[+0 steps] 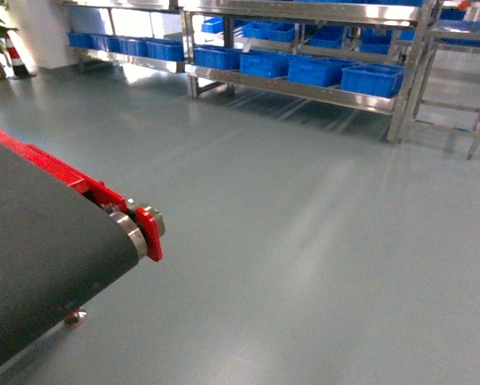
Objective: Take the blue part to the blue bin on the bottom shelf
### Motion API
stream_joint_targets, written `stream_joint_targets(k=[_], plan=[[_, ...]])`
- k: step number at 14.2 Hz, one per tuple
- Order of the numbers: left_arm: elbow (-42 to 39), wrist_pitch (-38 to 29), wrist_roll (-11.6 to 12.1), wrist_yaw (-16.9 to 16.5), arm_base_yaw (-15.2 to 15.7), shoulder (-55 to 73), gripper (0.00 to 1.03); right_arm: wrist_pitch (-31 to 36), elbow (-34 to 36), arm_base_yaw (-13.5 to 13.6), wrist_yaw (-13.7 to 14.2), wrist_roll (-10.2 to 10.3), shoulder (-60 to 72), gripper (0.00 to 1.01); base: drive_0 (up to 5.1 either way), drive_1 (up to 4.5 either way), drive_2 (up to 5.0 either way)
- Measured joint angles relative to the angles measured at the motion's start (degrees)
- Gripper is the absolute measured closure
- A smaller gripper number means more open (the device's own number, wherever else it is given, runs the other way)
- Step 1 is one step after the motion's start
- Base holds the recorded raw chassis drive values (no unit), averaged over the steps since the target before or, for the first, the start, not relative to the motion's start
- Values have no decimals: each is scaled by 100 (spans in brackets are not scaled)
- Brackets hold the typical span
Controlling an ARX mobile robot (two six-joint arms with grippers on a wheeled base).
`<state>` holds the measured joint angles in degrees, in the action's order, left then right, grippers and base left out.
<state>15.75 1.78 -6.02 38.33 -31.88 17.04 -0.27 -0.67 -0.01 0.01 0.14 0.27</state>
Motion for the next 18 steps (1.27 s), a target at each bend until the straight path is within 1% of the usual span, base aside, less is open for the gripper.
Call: stream_joint_targets(k=[18], plan=[[0,0,-2,0,0,0,59,0,0,0,0,0,0,3,-159,-159,-159]])
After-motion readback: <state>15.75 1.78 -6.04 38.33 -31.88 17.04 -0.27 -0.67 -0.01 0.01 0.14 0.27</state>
